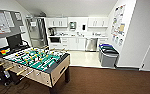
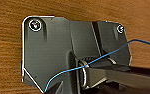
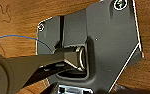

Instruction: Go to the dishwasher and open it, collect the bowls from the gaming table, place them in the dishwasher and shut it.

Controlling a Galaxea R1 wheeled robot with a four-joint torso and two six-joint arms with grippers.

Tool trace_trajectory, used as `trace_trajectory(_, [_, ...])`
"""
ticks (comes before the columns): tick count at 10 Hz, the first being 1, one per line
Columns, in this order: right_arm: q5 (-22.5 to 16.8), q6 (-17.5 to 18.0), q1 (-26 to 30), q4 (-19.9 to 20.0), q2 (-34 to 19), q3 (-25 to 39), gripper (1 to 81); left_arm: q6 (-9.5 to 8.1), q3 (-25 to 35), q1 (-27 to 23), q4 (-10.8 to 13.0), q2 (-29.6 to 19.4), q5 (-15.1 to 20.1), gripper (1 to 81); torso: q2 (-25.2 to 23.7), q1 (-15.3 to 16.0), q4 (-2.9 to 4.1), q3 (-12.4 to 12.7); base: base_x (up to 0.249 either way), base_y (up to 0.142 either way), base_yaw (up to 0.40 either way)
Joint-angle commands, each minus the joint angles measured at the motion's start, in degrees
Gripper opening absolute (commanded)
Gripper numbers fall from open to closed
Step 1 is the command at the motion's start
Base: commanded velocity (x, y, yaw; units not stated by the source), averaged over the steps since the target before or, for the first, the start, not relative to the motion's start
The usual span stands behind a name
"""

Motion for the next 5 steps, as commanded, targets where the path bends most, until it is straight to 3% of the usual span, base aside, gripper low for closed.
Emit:
trace_trajectory(1, [-3.5, -0.2, 2.3, -0.5, -1.5, 0.7, 81.1, 0.08, 0.7, -2.5, 0.3, -0.5, 3.2, 81.1, 0.0, 0.0, 0.00, 0.0, 0.154, 0.000, 0.000])
trace_trajectory(5, [-3.5, -0.3, 2.2, -0.6, -1.3, 0.7, 81.1, 0.08, 0.6, -2.5, 0.3, -0.5, 3.2, 81.1, 0.0, 0.0, 0.00, 0.0, 0.185, 0.000, 0.000])
